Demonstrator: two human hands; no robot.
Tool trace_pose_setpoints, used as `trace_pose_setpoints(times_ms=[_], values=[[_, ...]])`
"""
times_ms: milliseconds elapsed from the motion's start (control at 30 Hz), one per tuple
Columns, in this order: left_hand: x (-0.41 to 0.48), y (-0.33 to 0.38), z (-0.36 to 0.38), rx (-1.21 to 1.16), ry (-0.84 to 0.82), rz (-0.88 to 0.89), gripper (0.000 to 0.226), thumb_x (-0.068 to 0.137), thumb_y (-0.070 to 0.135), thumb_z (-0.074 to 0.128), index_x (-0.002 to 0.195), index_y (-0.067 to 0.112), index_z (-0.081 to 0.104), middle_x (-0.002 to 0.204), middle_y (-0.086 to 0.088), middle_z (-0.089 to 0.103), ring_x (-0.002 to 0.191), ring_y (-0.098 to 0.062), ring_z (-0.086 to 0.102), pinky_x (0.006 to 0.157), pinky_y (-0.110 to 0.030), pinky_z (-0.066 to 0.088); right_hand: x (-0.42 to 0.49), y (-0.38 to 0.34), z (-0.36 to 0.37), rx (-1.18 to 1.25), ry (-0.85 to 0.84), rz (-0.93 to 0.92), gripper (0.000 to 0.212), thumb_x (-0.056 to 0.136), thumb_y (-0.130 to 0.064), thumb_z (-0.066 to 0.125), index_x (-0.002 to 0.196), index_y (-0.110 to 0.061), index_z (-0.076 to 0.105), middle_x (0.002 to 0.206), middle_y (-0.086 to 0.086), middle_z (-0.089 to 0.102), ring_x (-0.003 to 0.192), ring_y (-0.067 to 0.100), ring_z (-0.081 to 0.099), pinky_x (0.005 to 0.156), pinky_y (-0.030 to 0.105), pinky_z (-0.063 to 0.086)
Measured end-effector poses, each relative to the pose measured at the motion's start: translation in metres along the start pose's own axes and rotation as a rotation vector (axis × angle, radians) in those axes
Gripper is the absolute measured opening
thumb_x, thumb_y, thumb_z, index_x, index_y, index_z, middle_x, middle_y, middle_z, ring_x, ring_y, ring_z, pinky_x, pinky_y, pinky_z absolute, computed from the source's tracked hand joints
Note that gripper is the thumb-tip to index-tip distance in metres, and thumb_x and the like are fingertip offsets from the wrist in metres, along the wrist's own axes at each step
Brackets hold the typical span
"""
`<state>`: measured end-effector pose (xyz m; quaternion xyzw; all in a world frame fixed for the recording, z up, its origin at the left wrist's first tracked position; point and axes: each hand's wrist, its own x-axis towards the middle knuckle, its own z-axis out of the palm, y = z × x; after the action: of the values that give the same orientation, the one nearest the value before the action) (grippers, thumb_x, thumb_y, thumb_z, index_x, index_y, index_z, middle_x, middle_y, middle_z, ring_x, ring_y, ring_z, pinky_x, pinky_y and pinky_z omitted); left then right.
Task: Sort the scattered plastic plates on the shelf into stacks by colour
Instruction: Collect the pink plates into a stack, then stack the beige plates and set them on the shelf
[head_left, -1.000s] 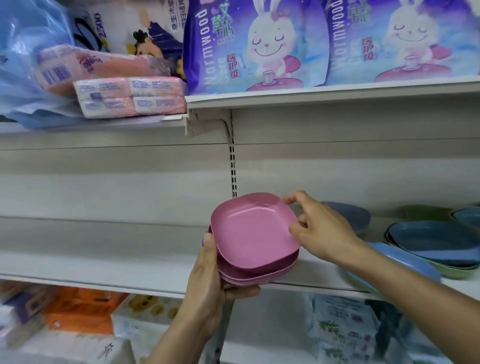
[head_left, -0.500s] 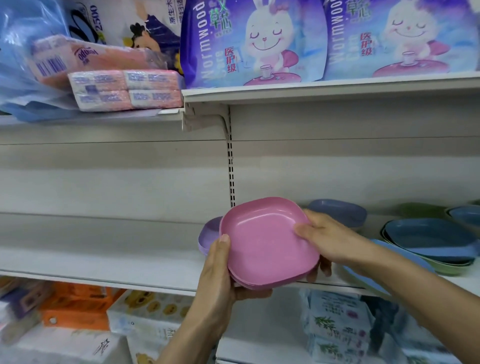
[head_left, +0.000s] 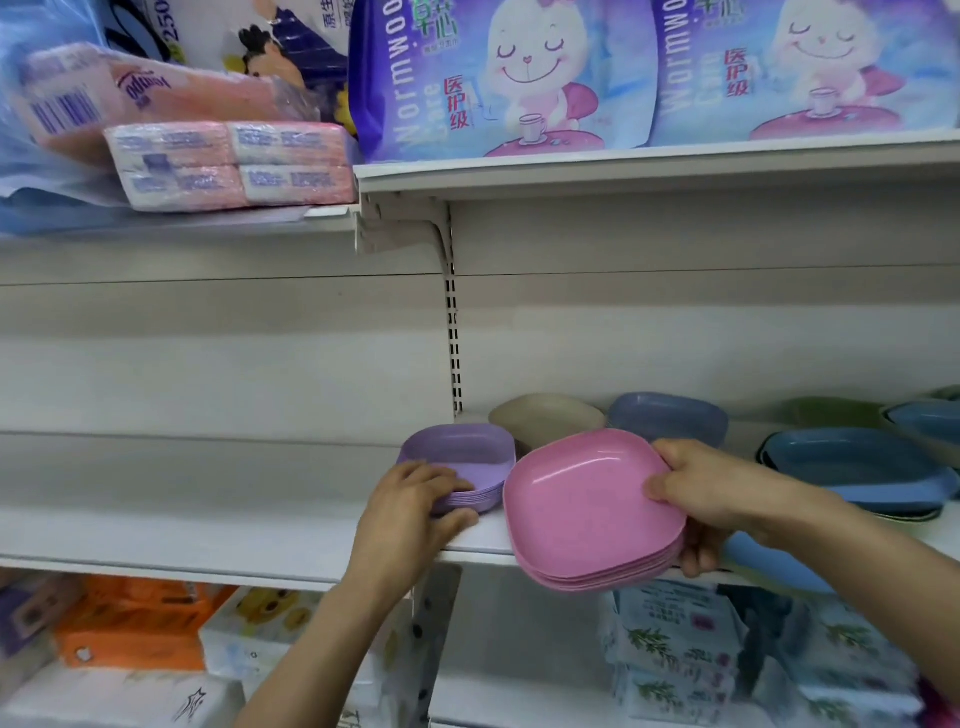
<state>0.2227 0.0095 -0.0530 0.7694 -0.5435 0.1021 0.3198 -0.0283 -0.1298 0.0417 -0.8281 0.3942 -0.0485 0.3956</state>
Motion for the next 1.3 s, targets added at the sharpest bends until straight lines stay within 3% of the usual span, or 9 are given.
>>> trace_pose_setpoints(times_ms=[133,300,467,633,733,867,967,1200,1300], values=[[0.018,-0.002,0.0,0.01,-0.024,0.048,0.03,0.08,0.035,0.073,0.106,0.022,0.074,0.107,0.01,0.071,0.105,-0.017,0.055,0.085,-0.021,0.037,0.011,-0.005,0.008,-0.037,0.009,0.064,0.031,0.09,0.005,0.023,0.107,0.012,0.048,0.07,0.033,0.065,0.039,0.026,0.055,0.038,0.026,0.046],[0.039,-0.009,-0.003,0.026,-0.138,0.09,0.031,0.078,0.045,0.06,0.097,0.026,0.074,0.098,0.012,0.073,0.088,-0.016,0.063,0.078,-0.032,0.049,0.019,-0.015,0.017,-0.057,0.034,0.123,0.031,0.086,0.004,0.02,0.09,0.01,0.05,0.053,0.022,0.061,0.033,0.023,0.053,0.037,0.025,0.046],[0.054,-0.013,-0.005,0.013,-0.202,0.076,0.024,0.084,0.034,0.063,0.103,0.023,0.073,0.107,0.005,0.071,0.093,-0.018,0.061,0.079,-0.028,0.048,0.03,-0.022,0.026,-0.158,0.067,0.156,0.034,0.085,0.002,0.019,0.078,0.009,0.052,0.052,0.02,0.058,0.029,0.019,0.05,0.032,0.023,0.042],[0.057,-0.019,-0.006,0.001,-0.267,0.055,0.025,0.09,0.032,0.062,0.113,0.026,0.069,0.117,0.006,0.066,0.104,-0.018,0.06,0.088,-0.03,0.047,0.03,-0.02,0.024,-0.211,0.061,0.18,0.036,0.091,-0.006,0.024,0.098,0.014,0.053,0.055,0.021,0.061,0.03,0.019,0.05,0.035,0.023,0.043],[0.057,-0.017,-0.005,-0.038,-0.217,0.016,0.03,0.092,0.041,0.053,0.118,0.031,0.066,0.123,0.009,0.064,0.111,-0.017,0.059,0.098,-0.039,0.044,0.029,-0.021,0.013,-0.327,0.153,0.114,0.034,0.1,-0.029,0.032,0.086,-0.006,0.052,0.063,0.015,0.067,0.041,0.02,0.056,0.041,0.023,0.045],[0.061,-0.001,-0.008,-0.059,-0.139,0.069,0.049,0.089,0.05,0.04,0.132,0.03,0.057,0.134,0.005,0.059,0.125,-0.019,0.051,0.107,-0.04,0.037,0.058,-0.019,-0.023,-0.605,0.468,0.002,0.028,0.094,-0.042,0.042,0.095,-0.02,0.059,0.104,0.006,0.064,0.09,0.027,0.06,0.078,0.033,0.049],[0.078,0.009,-0.007,-0.111,-0.191,0.042,0.057,0.088,0.052,0.042,0.138,0.026,0.052,0.138,0.0,0.056,0.127,-0.019,0.05,0.107,-0.032,0.037,0.086,-0.016,-0.036,-0.596,0.427,-0.002,0.021,0.092,-0.041,0.045,0.1,-0.03,0.06,0.108,-0.003,0.063,0.088,0.021,0.055,0.079,0.03,0.047],[0.137,0.01,0.008,-0.07,-0.355,-0.174,0.052,0.095,0.049,0.046,0.143,0.031,0.043,0.145,-0.001,0.049,0.132,-0.023,0.046,0.108,-0.038,0.038,0.141,-0.004,-0.034,-0.656,0.439,-0.107,0.033,0.095,-0.039,0.042,0.076,-0.016,0.055,0.101,0.008,0.058,0.106,0.029,0.049,0.081,0.038,0.042],[0.145,0.009,0.013,0.096,-0.39,-0.136,0.055,0.096,0.05,0.04,0.147,0.03,0.034,0.151,-0.001,0.042,0.138,-0.024,0.037,0.111,-0.042,0.033,0.159,-0.002,-0.034,-0.721,0.431,-0.074,0.032,0.095,-0.039,0.039,0.092,-0.013,0.058,0.111,0.012,0.057,0.112,0.029,0.043,0.087,0.041,0.037]])
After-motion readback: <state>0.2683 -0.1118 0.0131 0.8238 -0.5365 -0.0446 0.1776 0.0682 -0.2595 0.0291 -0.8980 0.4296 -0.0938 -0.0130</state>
